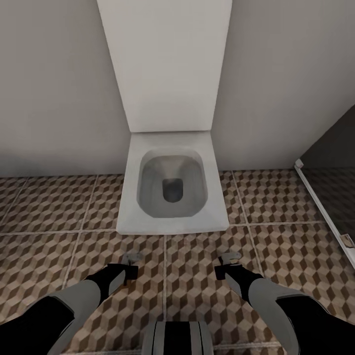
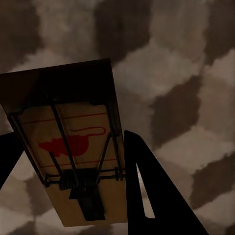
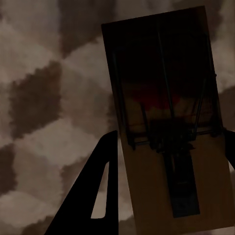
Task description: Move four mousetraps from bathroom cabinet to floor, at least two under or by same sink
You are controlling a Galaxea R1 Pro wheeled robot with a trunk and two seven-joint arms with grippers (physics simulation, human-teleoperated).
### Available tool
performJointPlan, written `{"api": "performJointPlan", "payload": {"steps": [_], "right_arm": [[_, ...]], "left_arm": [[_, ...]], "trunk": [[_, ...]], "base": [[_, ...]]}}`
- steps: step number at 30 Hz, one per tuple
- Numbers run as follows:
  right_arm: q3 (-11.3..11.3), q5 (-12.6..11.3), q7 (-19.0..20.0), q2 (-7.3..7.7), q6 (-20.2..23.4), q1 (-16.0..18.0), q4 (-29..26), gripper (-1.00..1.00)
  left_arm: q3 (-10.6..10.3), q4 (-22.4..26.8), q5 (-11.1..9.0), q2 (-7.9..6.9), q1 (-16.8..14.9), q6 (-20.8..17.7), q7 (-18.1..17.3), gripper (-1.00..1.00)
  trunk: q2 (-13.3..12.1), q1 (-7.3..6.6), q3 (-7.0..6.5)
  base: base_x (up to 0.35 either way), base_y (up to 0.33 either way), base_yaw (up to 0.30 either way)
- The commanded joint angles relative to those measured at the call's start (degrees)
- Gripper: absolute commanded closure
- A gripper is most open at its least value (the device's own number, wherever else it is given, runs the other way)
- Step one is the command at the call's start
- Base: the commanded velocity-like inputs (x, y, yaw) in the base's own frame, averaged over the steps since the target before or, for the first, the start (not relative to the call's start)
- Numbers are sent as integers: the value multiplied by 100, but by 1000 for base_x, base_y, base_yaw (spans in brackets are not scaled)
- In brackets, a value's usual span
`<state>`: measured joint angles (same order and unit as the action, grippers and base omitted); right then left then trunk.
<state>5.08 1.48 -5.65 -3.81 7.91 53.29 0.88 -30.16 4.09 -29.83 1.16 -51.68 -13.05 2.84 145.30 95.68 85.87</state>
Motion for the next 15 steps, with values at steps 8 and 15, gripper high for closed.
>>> {"api": "performJointPlan", "payload": {"steps": [8,15], "right_arm": [[45,2,-6,-4,18,6,9,100],[45,2,-6,-3,11,6,9,100]], "left_arm": [[-57,11,-4,7,0,-31,12,100],[-38,22,-46,-2,0,-95,154,100]], "trunk": [[1,-1,3],[1,-1,3]], "base": [[0,0,0],[0,0,0]]}}
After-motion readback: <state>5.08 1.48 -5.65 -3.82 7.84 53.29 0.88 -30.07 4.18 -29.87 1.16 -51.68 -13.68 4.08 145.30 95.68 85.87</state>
